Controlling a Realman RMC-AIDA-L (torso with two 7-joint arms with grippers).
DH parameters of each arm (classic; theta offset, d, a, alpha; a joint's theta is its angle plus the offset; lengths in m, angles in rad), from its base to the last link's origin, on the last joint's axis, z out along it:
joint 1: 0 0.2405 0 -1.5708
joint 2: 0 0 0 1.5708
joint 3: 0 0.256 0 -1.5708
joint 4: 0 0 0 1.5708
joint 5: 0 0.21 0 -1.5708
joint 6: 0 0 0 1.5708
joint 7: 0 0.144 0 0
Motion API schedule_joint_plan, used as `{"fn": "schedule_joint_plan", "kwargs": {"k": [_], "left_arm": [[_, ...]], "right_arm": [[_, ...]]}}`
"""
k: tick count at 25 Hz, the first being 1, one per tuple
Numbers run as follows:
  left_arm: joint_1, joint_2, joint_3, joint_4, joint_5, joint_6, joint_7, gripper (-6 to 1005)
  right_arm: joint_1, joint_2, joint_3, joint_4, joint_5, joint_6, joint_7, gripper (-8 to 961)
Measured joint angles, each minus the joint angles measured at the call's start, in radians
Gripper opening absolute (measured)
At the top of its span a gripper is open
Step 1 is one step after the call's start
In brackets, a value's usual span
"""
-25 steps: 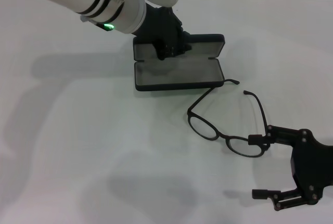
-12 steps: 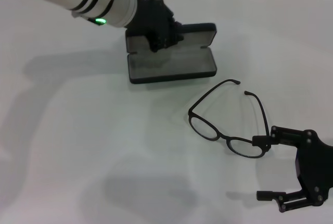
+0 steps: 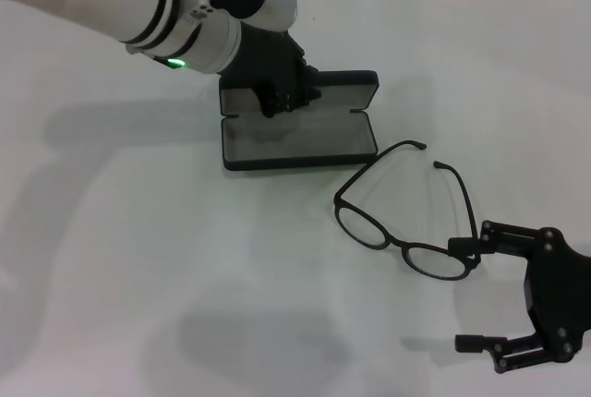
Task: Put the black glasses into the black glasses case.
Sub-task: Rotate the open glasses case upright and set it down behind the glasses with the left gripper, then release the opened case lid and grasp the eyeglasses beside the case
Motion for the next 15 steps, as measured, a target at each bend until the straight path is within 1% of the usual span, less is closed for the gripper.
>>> {"fn": "schedule_joint_plan", "kwargs": {"k": [5,15], "left_arm": [[0.002,0.001,-0.001,0.002,-0.007,0.015,-0.004,254],[0.003,-0.001,-0.004,0.005,-0.066,0.027,-0.042,276]], "right_arm": [[-0.009,0.0,0.001,0.0,0.001,0.002,0.0,868],[-0.013,-0.005,0.017,0.0,0.0,0.011,0.001,864]]}}
